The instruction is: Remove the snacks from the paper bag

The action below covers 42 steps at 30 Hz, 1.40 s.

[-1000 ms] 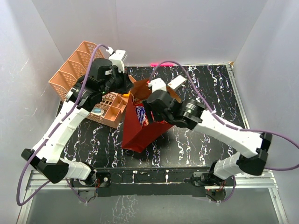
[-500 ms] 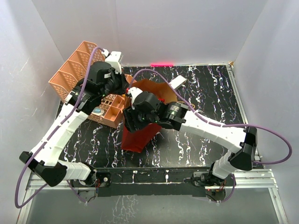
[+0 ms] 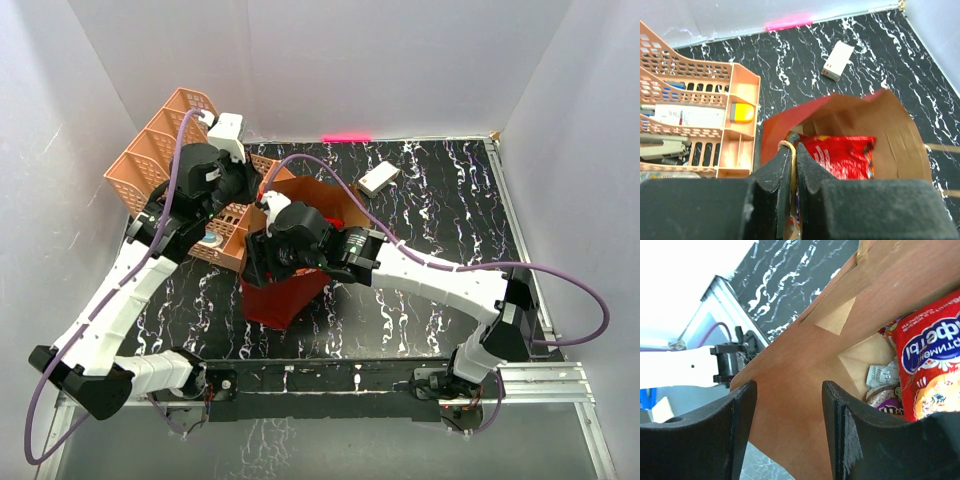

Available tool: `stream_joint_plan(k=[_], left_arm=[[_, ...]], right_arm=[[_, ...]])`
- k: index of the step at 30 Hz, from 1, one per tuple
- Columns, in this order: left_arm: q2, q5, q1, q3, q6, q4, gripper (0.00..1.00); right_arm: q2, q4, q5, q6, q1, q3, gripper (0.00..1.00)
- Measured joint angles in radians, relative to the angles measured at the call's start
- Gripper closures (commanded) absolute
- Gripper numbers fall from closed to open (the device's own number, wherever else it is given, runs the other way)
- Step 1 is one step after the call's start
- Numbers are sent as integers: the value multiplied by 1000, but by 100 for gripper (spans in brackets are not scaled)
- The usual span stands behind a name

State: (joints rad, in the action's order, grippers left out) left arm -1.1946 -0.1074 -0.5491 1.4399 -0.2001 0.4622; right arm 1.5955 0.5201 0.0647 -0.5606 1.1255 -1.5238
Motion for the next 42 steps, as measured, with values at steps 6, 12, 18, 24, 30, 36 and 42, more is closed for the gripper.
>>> stream_joint_plan(k=[6,12,18,24,30,36,42], left_arm=[[4,-13,0,0,23,-54,94],[11,8,0,-19,21,-85,95],[39,112,-26,-78,3,-129,97],[61,159,-29,-96,-13,-140,97],[70,180,-32,-107,-24,-142,97],[71,186,-44,-114,-29,-142,97],[71,186,-53,-118,-42,-143,97]], right_arm=[[2,-84,50,-68,-3,11,42],[-6,-64,10,-62,-1,11,40],[-137,76,-131,-43,-3,98,32],[-241,286,-337,-32,-17,95,18],[-220,399,-460,10,-53,78,15],[-157,422,-529,82,-116,63,23],[-101,374,-560,193,-159,59,24]])
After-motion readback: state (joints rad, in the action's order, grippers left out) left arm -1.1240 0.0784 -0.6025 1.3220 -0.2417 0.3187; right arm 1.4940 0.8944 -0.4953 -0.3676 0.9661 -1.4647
